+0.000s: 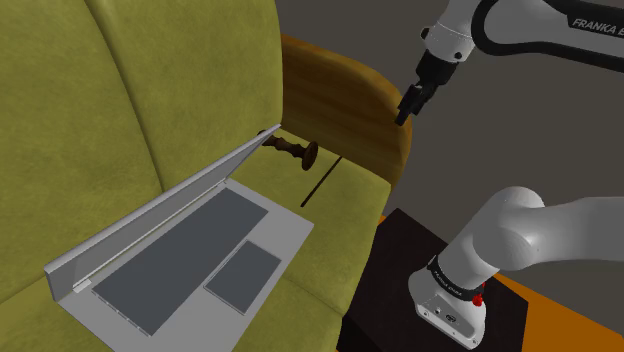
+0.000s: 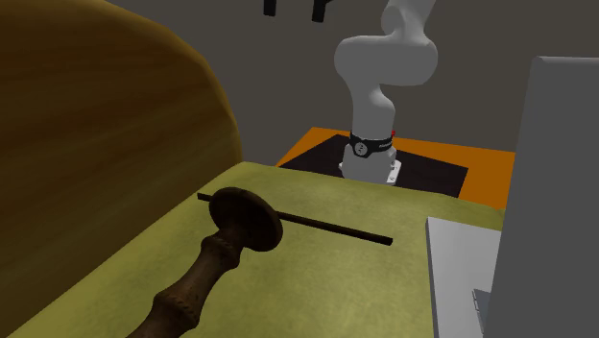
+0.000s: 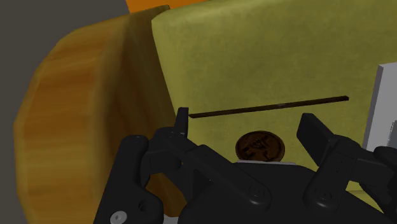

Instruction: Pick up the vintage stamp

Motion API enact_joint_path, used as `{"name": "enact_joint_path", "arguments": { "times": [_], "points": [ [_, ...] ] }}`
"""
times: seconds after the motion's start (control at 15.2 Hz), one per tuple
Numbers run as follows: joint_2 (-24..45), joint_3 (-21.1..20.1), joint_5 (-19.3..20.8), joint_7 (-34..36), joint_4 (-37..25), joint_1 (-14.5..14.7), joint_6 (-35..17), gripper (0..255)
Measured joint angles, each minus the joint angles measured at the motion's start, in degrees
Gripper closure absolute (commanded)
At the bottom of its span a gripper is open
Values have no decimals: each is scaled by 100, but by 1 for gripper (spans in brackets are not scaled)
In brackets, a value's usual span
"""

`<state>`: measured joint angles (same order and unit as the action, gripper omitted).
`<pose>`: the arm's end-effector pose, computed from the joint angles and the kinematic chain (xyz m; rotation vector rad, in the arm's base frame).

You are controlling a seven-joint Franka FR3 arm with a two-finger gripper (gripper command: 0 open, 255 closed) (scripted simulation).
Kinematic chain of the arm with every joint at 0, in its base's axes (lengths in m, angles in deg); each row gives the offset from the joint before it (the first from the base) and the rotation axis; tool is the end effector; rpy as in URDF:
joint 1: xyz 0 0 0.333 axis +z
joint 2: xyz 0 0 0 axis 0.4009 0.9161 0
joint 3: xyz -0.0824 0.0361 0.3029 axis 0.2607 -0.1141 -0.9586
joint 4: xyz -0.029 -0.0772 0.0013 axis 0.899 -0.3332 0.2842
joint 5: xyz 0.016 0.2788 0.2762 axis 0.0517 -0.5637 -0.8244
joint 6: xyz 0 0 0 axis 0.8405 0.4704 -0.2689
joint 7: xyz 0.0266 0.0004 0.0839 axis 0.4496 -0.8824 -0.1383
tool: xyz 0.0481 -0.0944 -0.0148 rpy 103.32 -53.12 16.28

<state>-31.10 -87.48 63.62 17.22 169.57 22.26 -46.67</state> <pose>0.3060 -0.0114 0.5764 3.0377 0.0705 0.1300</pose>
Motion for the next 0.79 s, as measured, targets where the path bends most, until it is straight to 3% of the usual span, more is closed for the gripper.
{"name": "enact_joint_path", "arguments": {
  "times": [0.2,0.79],
  "points": [
    [231,-50,-29,74,-10,17,-213,0],
    [1864,-369,-122,535,-233,82,-1618,0]
  ]
}}
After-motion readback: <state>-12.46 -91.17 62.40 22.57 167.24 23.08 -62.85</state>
